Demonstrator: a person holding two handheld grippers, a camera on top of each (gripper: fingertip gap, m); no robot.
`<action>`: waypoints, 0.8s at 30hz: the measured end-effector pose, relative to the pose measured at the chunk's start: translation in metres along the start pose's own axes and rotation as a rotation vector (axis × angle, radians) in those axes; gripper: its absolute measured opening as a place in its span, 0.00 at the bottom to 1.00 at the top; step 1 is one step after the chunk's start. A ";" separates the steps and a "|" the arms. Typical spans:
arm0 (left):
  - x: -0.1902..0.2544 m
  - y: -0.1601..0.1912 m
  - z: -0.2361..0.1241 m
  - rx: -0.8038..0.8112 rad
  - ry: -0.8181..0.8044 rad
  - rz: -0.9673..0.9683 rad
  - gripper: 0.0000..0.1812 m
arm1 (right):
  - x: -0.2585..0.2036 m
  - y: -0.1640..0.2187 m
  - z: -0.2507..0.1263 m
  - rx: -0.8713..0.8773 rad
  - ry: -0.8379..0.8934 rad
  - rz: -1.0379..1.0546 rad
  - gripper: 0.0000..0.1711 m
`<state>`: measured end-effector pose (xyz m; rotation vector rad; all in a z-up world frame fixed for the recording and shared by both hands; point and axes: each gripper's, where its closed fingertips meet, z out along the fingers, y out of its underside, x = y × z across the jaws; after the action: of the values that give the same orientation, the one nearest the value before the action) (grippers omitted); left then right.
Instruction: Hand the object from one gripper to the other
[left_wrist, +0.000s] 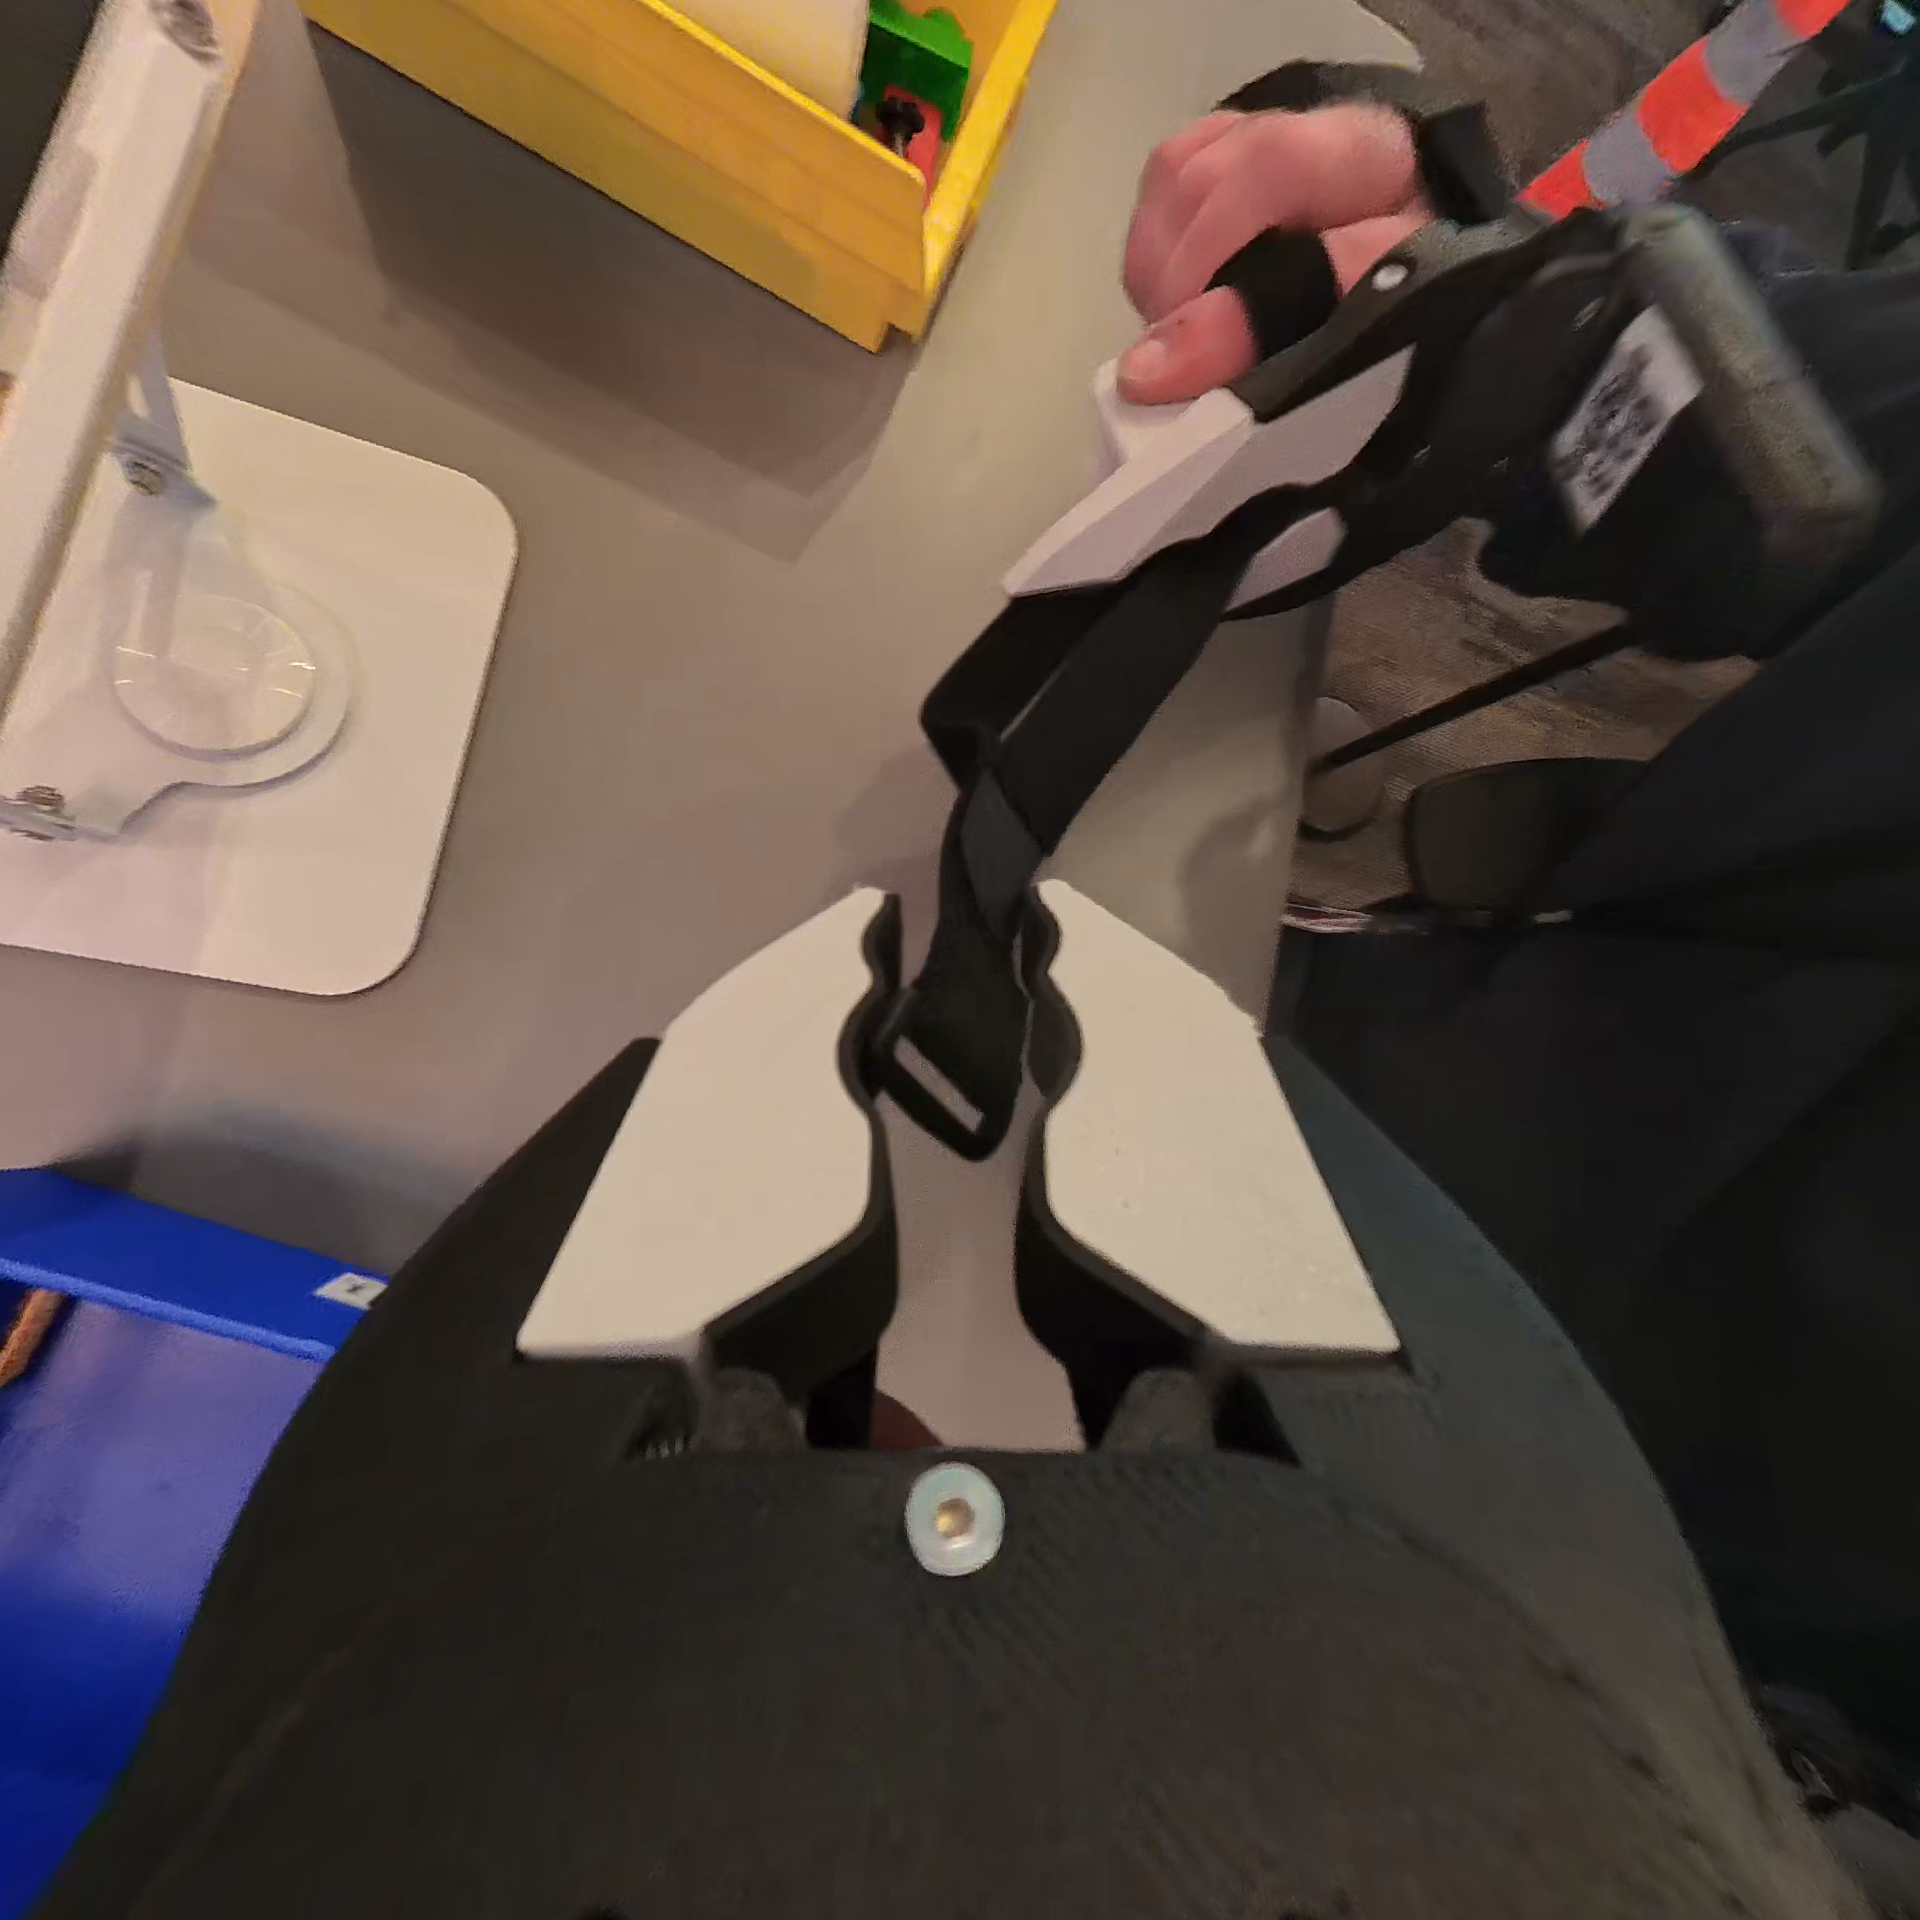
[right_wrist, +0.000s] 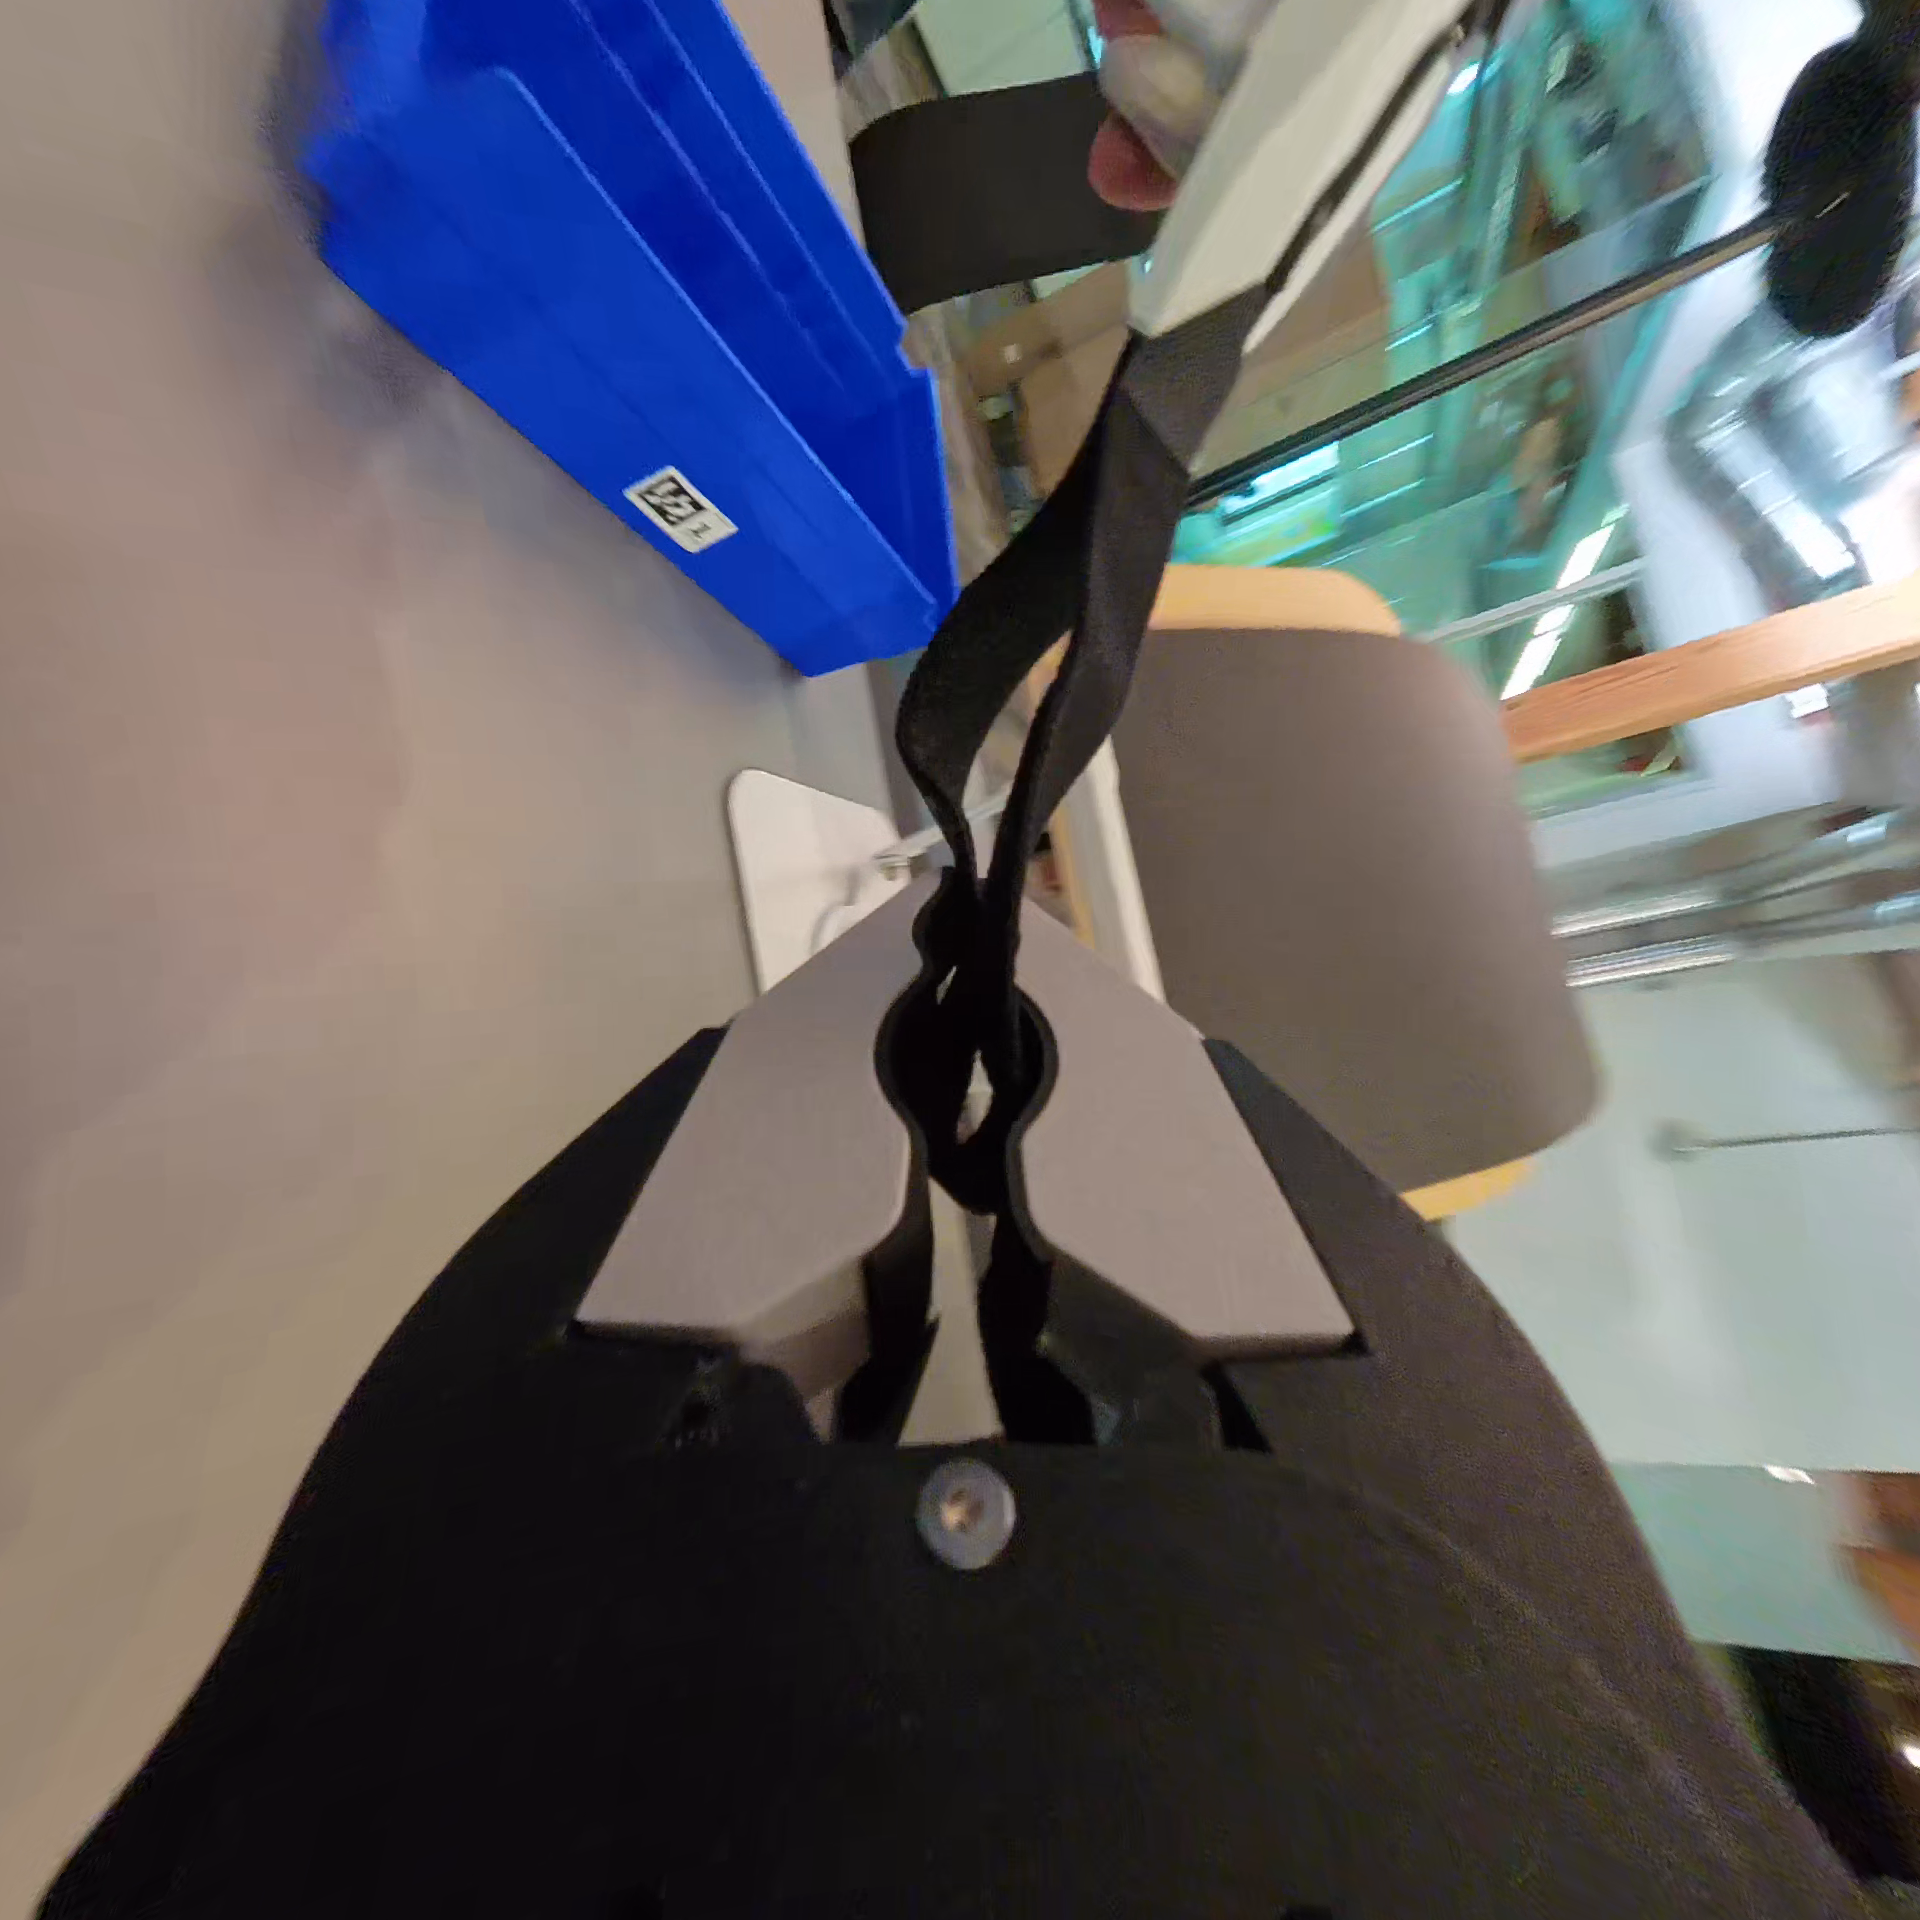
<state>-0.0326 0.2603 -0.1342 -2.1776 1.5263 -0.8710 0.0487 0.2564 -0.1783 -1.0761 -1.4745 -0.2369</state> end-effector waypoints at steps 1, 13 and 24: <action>-0.007 0.002 0.001 0.014 -0.024 0.010 0.16 | -0.001 0.001 -0.001 0.006 -0.040 0.059 0.00; -0.005 0.008 0.019 0.008 -0.648 0.664 0.45 | -0.024 0.009 -0.007 -0.003 -0.411 0.412 0.00; 0.013 -0.009 0.074 -0.099 -0.975 1.171 0.52 | -0.044 -0.011 -0.016 -0.006 -0.579 0.376 0.00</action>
<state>0.0249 0.2462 -0.1807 -1.0014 1.7815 0.5629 0.0437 0.2186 -0.2078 -1.4785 -1.7292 0.3665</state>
